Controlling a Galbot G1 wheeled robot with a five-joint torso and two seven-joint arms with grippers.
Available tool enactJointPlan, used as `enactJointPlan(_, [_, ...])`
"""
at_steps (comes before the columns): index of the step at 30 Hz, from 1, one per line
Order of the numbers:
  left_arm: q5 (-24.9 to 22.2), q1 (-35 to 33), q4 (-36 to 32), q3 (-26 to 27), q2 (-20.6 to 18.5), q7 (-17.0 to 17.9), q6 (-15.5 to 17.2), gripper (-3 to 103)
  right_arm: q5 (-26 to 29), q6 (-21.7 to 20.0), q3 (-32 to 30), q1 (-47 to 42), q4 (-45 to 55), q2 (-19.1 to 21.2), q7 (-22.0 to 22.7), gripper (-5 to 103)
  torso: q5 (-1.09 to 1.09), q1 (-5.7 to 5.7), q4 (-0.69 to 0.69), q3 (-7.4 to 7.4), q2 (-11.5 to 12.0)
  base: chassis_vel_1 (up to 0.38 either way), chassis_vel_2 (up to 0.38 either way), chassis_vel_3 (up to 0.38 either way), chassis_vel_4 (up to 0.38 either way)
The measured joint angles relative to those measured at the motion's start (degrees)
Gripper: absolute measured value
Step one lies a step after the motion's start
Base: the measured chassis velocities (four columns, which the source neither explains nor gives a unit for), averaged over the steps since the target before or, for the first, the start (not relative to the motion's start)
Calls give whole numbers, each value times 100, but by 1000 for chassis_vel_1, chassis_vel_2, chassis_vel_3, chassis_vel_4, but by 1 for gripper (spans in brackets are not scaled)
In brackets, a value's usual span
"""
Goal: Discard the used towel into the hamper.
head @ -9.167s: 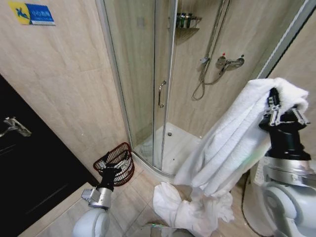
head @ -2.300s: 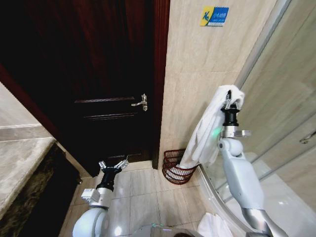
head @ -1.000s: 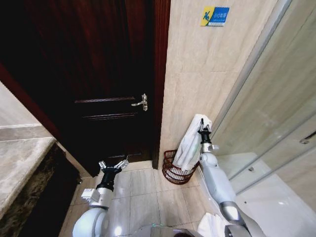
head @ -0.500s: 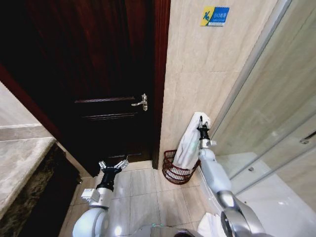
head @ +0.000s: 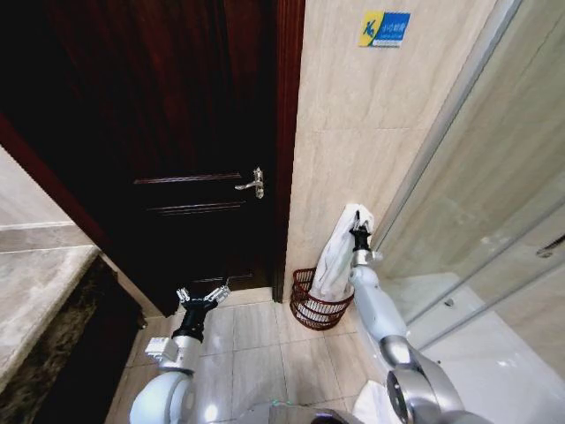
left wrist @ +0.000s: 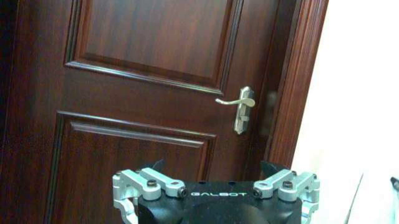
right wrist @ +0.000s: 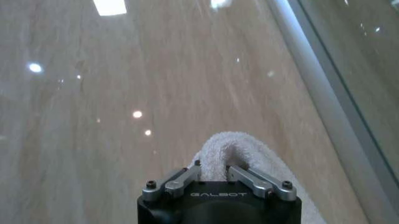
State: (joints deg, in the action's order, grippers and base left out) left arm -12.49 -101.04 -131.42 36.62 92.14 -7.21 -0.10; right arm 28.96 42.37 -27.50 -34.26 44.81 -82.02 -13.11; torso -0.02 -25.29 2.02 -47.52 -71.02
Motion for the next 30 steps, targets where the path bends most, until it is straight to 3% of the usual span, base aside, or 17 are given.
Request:
enactJointPlan(21, [0,0,0,0,0,0,0,100,-356,220,-10,-1070,-136,-321,-112,6,2,0,-1,0,0,0,0,0,0])
enactJointPlan(30, [0,0,0,0,0,0,0,100,-558,-24,18,-1601,153,-306,-88,6,2,0,-1,1,0,0,0,0,0])
